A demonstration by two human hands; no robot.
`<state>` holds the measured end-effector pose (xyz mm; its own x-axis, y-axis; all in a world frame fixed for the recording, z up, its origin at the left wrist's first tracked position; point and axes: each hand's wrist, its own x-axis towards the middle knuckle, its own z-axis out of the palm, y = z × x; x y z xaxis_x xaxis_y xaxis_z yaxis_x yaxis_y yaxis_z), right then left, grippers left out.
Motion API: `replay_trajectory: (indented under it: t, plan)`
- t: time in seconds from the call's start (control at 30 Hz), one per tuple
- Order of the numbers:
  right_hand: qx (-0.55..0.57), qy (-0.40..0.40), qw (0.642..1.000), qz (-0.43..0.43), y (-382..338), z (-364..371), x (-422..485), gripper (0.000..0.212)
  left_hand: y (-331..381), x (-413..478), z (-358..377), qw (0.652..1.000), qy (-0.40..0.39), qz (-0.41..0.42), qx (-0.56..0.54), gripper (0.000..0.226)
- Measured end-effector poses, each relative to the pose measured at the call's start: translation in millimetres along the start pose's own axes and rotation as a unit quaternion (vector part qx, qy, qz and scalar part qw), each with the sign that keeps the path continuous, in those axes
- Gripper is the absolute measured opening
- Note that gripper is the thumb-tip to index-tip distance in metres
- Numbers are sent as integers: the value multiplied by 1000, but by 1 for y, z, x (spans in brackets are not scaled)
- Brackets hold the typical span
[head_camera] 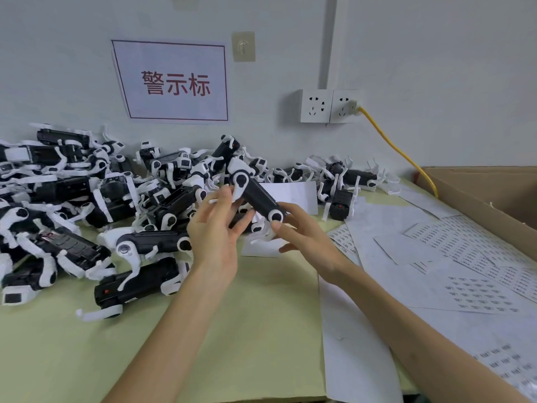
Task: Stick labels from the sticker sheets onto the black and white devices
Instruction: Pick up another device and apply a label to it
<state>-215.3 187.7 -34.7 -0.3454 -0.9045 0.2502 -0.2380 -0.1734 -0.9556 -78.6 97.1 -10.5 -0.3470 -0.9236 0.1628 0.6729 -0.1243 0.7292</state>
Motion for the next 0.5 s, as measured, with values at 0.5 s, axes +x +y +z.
replay_trajectory:
  t: [0.5]
  plan:
    - [34, 34, 997, -53, 0, -3, 1, 50, -18, 12, -5, 968, -89, -183, 147, 30]
